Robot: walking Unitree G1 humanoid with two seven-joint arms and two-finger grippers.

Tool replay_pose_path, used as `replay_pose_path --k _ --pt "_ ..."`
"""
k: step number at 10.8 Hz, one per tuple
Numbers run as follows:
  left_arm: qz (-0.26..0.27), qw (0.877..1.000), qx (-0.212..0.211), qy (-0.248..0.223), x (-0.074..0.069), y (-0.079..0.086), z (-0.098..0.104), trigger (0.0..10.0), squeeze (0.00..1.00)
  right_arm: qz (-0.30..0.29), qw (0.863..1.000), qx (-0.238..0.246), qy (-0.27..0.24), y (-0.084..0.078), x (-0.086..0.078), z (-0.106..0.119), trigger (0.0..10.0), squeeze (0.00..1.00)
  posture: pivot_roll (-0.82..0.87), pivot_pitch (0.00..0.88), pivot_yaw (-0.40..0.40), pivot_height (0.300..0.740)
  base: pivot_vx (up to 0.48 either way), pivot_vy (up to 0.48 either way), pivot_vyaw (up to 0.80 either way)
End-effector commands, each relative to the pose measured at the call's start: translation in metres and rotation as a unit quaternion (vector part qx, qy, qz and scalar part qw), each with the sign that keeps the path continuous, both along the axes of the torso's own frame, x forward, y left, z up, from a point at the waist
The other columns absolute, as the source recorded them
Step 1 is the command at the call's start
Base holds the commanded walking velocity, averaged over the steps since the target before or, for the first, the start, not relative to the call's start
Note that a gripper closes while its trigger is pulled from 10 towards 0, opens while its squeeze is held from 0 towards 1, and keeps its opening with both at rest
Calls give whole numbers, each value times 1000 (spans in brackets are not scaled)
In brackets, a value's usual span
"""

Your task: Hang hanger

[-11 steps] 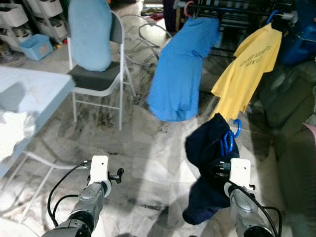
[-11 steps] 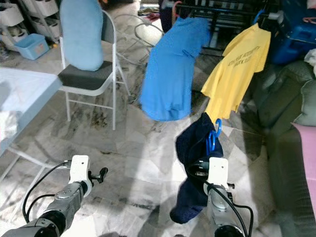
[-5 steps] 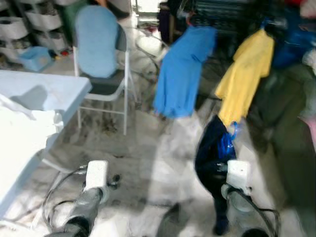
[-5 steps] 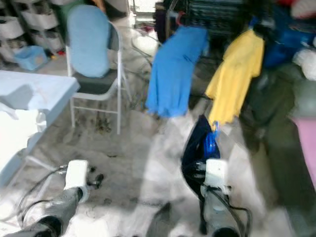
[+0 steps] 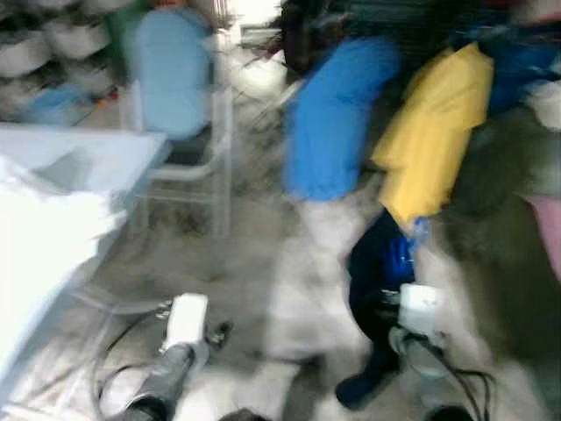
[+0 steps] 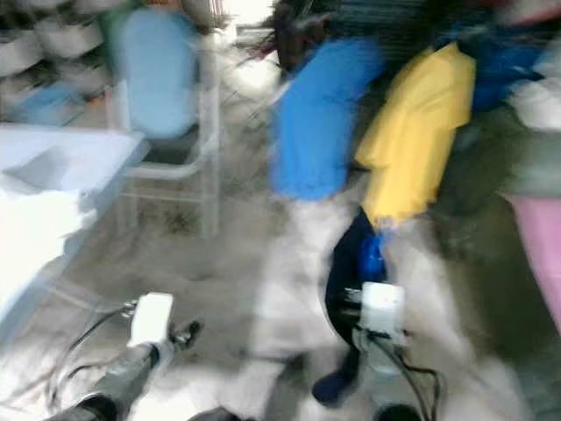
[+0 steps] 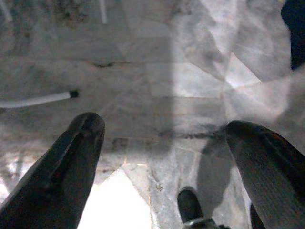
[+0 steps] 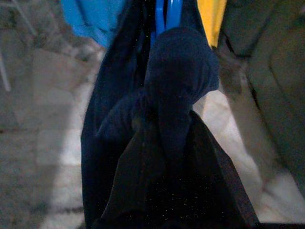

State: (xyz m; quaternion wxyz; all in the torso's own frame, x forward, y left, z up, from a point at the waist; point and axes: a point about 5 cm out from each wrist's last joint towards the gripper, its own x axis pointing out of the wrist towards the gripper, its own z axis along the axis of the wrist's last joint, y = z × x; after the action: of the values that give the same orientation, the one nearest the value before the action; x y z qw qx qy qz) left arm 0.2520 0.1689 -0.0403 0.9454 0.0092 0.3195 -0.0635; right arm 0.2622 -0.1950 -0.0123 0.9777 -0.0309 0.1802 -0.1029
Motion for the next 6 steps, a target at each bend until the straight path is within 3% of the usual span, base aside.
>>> replay_pose_path --k 1,4,6 --pt "-8 1000 -1 0 -1 -2 0 10000 0 -6 1000 -6 -18 -5 7 8 10000 0 -134 104 52 740 281 0 0" --pt "-14 1000 0 5 -2 -3 -2 10000 0 -6 1000 -8 -19 -6 8 9 10000 0 -134 103 53 740 329 0 0" --pt "-2 1000 15 23 -9 3 -7 10000 0 4 1000 -10 -20 -3 9 9 10000 0 -133 103 53 740 0 0 0"
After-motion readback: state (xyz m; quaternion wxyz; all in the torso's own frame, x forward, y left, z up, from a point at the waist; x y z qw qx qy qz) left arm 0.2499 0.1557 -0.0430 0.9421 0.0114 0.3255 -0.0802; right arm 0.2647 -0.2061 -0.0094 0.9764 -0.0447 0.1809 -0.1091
